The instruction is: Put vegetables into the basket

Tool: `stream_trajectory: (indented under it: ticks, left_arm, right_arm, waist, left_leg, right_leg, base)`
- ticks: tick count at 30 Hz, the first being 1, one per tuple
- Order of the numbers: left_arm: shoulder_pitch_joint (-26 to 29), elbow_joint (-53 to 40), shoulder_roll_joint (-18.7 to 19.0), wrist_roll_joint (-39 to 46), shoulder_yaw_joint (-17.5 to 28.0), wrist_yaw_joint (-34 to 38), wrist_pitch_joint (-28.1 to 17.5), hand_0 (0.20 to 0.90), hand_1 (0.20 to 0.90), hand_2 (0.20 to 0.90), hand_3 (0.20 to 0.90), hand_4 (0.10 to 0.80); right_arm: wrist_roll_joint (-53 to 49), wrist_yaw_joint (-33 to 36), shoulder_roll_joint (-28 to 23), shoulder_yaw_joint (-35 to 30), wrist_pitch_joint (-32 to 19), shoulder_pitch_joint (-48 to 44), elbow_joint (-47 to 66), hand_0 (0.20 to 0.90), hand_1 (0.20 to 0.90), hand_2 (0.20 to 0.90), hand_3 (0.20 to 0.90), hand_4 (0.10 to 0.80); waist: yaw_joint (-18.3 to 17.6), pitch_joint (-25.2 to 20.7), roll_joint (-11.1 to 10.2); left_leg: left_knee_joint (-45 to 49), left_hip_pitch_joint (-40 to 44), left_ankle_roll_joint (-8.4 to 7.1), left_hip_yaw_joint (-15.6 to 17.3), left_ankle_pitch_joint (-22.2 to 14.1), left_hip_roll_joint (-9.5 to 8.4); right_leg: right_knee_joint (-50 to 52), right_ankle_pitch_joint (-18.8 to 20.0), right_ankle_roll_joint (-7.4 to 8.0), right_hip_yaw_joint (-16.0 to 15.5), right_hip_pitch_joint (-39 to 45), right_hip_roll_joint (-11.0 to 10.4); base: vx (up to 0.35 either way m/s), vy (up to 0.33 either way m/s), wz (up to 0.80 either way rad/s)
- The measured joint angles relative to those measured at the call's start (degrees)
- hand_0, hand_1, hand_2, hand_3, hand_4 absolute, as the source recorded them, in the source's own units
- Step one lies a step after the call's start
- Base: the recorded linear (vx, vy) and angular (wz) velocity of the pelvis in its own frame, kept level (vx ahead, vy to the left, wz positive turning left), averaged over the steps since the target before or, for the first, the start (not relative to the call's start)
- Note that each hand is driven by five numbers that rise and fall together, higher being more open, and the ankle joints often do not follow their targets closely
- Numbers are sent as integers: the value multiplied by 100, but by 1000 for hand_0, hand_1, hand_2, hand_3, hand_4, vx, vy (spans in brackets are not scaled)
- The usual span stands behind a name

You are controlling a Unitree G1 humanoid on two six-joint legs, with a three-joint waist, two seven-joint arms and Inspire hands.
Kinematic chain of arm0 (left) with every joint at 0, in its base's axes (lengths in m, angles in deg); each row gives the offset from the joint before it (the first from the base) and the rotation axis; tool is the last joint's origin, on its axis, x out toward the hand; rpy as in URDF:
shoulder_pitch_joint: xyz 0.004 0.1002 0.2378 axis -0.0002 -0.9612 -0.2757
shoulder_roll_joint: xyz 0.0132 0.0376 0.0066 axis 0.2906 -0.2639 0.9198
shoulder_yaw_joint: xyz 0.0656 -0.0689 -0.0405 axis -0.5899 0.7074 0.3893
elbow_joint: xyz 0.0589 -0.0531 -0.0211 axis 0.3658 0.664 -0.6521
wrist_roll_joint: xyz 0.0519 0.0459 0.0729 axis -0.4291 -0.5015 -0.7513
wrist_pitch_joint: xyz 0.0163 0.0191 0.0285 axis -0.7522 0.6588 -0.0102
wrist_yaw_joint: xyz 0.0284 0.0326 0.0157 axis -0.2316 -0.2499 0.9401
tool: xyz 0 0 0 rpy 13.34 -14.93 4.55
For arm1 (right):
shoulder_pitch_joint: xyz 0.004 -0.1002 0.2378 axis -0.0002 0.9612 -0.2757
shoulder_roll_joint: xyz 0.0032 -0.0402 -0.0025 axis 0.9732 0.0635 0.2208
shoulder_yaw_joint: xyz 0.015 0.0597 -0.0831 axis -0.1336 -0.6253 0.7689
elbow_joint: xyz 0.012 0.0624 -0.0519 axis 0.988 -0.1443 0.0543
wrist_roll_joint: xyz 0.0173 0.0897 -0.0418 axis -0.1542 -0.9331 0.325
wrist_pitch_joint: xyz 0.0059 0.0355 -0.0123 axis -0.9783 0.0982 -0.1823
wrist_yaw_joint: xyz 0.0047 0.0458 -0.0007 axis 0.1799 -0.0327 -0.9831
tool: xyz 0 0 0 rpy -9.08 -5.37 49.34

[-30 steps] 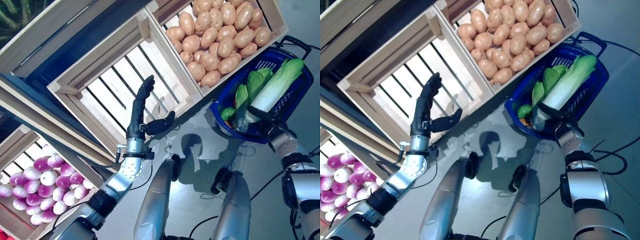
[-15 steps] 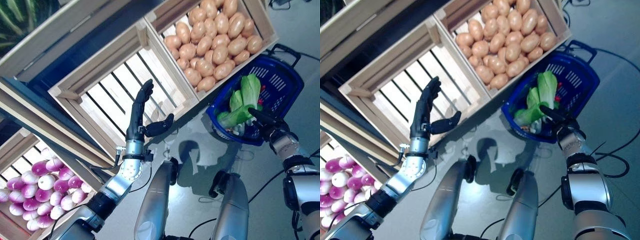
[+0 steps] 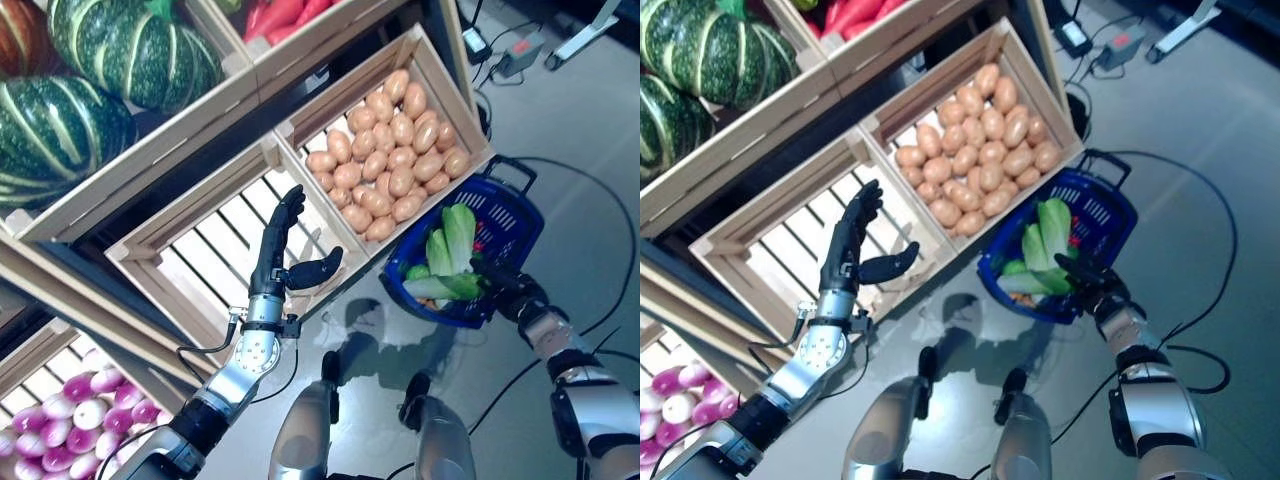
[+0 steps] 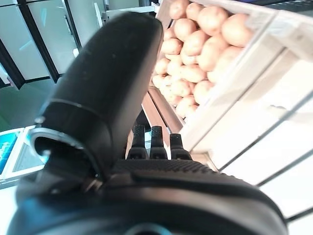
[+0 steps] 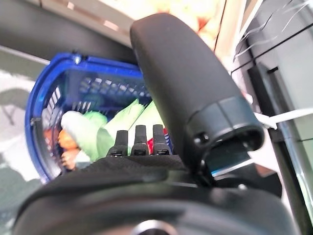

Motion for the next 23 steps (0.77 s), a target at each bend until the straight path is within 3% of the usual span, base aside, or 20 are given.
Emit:
stream_trajectory:
  ticks: [4, 6, 12, 23]
  left_arm:
    - [-459, 774, -287, 89, 200, -200, 55, 900, 900, 900, 900, 800]
    - [-1016, 1236, -388, 87, 189, -291, 76, 900, 900, 900, 900, 800]
    - [-1854, 2235, -812, -416, 191, -380, 62, 900, 900, 900, 900, 800]
    - [-2015, 3341, -1314, -1086, 519, -809, -164, 900, 900, 900, 900, 800]
  right_arm:
    - [234, -27, 461, 253, -329, 694, 915, 900, 900, 900, 900, 800]
    - [237, -31, 971, 465, -510, 1268, 1208, 900, 900, 900, 900, 800]
    - [223, -23, 2056, 728, -587, 2698, 1064, 900, 900, 900, 900, 800]
    - [179, -71, 2189, 930, -566, 3363, 834, 900, 900, 900, 900, 800]
  waist:
    - [-40, -509, -158]
    - [-198, -1015, -263]
    - [-276, -1664, -272]
    - [-470, -2179, -7]
  left_leg:
    - [-569, 546, -40, 95, 48, 81]
    - [-862, 792, -41, 101, 48, 71]
    - [-1324, 1305, -28, 115, 41, -7]
    - [-1374, 1401, -1, 92, 63, -17]
  right_leg:
    - [-793, 162, 56, -10, 610, 226]
    - [-1199, 204, 116, -10, 928, 297]
    - [-1869, 294, 262, 51, 1538, 331]
    - [-2075, 413, 288, 78, 1697, 366]
  base:
    - [137, 22, -7]
    - [107, 45, 8]
    - [63, 42, 7]
    - [20, 10, -1]
